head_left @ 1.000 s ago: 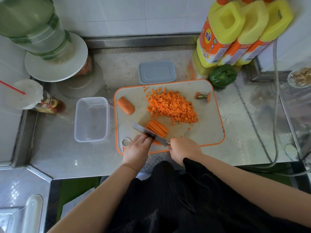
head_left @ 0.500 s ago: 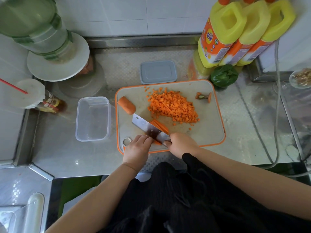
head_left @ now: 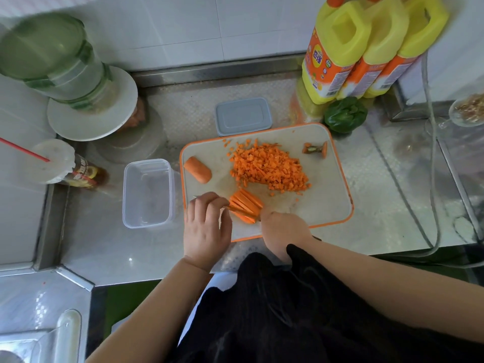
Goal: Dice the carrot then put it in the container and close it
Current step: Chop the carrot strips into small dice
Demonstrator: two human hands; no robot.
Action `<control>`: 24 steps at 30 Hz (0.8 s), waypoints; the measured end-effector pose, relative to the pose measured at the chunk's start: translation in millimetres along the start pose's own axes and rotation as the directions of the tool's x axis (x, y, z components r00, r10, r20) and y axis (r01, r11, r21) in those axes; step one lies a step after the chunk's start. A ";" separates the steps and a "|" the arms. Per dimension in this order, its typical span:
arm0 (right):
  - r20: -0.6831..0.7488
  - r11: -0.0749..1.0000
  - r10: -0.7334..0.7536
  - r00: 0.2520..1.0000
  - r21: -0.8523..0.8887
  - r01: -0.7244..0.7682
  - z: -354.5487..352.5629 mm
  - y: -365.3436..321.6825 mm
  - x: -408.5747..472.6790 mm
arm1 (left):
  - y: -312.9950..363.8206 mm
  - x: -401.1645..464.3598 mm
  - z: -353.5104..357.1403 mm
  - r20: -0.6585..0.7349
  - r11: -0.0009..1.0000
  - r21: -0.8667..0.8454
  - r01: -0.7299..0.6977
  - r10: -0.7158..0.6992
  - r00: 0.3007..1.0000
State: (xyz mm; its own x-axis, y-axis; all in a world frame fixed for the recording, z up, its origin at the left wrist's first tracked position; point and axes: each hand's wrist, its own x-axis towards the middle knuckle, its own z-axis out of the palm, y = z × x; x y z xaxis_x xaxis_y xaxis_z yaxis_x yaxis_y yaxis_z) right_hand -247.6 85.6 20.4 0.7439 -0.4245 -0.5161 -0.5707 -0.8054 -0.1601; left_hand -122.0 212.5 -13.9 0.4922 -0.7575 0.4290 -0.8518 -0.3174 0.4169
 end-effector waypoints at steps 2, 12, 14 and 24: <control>-0.025 0.999 -0.028 0.999 -0.034 0.027 -0.3 -2.7 -1.8 | 7.0 21.4 -9.0 0.234 0.998 0.062 0.012 -0.026 0.972; -0.135 0.985 -0.103 0.986 -0.150 0.083 -0.1 -1.9 -6.1 | 16.9 85.2 13.0 0.898 0.982 0.171 -0.082 -0.121 0.423; -0.153 0.984 -0.122 0.981 -0.150 0.099 0.3 -0.8 -6.9 | 18.8 92.2 13.4 0.918 0.991 0.136 0.019 -0.133 0.372; -0.174 0.984 0.066 0.982 0.174 -0.035 -10.5 23.2 -4.7 | 1.5 83.8 -13.5 -0.115 0.940 -0.089 -0.330 0.319 0.941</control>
State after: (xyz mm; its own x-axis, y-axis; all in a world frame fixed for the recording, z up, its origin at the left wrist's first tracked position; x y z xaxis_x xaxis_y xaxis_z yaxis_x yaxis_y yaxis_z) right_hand -260.7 64.5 28.0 0.7536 -0.5426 -0.3710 -0.6486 -0.7055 -0.2858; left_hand -79.6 156.3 33.4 0.2117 -0.7481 0.6289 -0.9470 0.0021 0.3212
